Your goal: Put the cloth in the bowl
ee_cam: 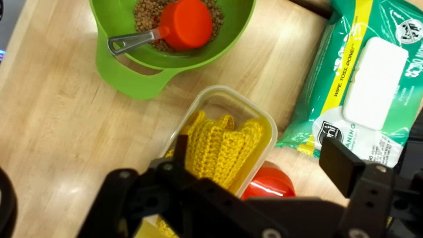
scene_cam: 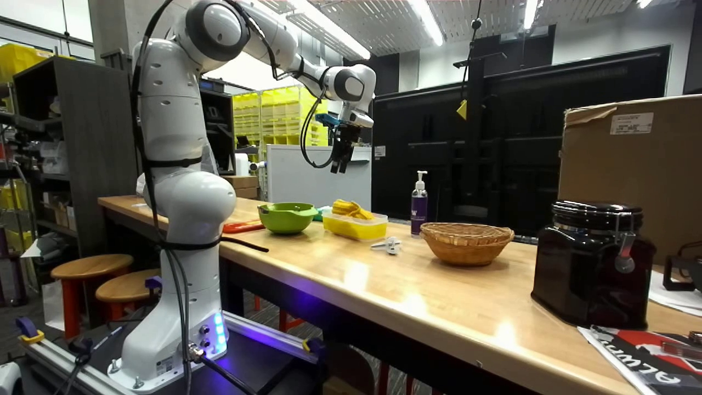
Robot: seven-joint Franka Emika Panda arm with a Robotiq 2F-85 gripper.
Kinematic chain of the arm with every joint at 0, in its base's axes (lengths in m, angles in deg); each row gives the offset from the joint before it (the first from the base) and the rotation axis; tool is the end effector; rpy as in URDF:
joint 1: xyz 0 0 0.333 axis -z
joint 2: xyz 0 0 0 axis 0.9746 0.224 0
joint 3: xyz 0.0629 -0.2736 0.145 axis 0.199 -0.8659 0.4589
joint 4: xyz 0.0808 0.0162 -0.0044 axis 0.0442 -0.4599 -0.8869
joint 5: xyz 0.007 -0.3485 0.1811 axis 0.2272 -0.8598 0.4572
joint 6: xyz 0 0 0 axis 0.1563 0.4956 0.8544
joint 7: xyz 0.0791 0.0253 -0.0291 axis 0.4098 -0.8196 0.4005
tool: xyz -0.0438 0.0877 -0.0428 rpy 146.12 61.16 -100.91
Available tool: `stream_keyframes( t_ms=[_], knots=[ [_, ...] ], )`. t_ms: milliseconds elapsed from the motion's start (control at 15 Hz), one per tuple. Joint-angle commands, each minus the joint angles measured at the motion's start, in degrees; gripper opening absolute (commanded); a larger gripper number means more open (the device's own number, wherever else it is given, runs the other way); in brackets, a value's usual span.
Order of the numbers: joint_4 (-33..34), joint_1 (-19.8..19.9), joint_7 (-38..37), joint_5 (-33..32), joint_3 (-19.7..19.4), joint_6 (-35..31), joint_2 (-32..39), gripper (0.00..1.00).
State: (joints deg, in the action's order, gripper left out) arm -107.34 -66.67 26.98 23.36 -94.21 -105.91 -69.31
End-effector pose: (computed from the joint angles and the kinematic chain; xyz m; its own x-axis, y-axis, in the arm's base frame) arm 0.4921 -0.1420 0.5387 0.1912 -0.9491 -0.2503 -0.9798 -0.1996 0.0082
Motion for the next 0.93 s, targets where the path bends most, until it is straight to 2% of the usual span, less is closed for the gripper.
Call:
stream_keyframes(
  t_ms=[0,400,867],
  knots=[
    [5.2,-1.9,2.9,-4.1,1.5,3.6,2.1,1.0],
    [9.3,-5.1,13.8,-8.6,4.1,3.4,3.6,1.0],
    [10.8,-7.7,31.8,-8.2,6.0,5.6,2.9,1.0]
  ],
)
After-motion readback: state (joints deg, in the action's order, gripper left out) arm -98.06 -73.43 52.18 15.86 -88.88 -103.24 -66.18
